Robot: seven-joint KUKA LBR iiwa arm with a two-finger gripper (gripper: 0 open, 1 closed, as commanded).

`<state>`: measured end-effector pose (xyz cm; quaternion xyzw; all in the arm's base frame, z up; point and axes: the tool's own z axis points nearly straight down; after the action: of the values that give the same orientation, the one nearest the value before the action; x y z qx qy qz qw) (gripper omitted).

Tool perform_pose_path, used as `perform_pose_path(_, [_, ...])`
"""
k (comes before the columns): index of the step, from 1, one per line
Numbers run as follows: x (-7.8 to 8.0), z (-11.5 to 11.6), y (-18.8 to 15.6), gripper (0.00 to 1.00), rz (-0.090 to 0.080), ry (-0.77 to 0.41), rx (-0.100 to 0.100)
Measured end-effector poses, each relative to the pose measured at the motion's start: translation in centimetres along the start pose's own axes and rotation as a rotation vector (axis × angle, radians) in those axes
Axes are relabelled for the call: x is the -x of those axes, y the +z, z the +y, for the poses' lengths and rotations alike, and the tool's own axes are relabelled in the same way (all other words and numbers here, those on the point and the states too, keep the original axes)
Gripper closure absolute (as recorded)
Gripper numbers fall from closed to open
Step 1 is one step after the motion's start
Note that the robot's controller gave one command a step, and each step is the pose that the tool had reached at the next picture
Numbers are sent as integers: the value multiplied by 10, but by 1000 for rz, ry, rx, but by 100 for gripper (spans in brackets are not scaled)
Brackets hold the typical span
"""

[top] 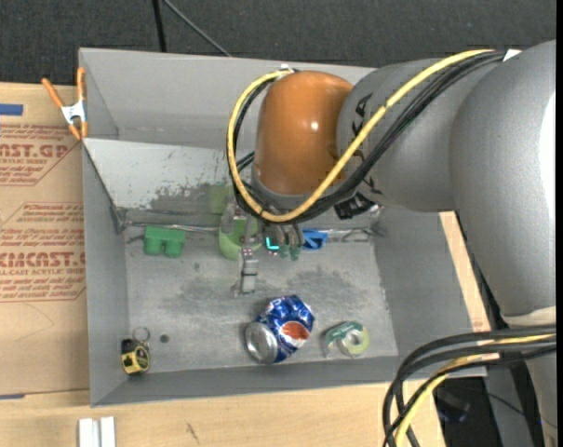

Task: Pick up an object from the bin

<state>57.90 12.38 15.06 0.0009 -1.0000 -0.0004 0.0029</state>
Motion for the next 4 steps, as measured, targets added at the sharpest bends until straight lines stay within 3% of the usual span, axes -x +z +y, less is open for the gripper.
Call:
perform_pose_path(1, [-6,-59,60,0,-2,-152,-3])
perform_pose_path(2, [3,-74,31,0,-9,83,0])
perform_pose_path(3, [-4,-74,82,0,-6,-277,-1])
perform_pose_path(4, [17,-47,28,0,-12,-35,1])
